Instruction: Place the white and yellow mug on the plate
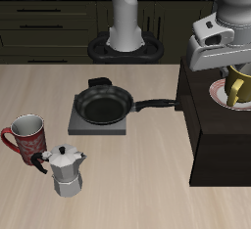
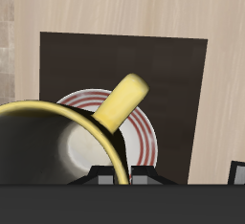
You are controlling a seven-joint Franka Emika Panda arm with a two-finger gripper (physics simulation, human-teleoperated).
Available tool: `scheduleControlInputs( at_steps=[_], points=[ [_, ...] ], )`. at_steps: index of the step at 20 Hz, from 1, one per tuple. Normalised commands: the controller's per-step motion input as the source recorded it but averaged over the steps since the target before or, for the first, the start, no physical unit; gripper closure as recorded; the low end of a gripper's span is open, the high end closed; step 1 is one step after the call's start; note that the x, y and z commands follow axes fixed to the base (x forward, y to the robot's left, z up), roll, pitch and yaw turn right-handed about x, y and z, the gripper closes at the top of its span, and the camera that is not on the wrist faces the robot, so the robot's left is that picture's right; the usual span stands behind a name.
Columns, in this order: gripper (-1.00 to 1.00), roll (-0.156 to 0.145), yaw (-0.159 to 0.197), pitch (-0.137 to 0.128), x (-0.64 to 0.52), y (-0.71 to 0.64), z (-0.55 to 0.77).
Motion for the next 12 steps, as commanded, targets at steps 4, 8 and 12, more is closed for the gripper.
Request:
scheduleControlInputs(
  at_steps=[4, 8, 12],
  points=[
    [-1.00, 0.021, -0.010, 0.065, -0.05, 0.06, -0.22],
    [-1.00, 0.020, 0.035, 0.014, 0.01, 0.01, -0.05],
    [-1.00, -0.007, 0.001, -0.010, 0.00, -0.04, 0.10]
  ],
)
